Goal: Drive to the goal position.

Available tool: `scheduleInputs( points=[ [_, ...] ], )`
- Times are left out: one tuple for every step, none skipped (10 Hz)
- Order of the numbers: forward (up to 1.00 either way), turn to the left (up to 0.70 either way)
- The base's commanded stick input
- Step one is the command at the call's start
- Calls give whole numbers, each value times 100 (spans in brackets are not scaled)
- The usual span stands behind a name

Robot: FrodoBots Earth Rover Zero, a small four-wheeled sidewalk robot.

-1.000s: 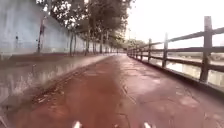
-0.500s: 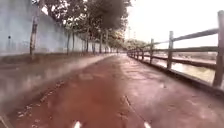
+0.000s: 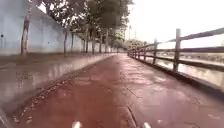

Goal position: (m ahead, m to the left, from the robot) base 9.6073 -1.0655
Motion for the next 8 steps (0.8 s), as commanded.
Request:
scheduleInputs(
  points=[
    [70, 0],
    [70, 0],
    [70, 0],
    [70, 0],
    [70, 0],
    [70, 0],
    [70, 0],
    [70, 0]
  ],
)
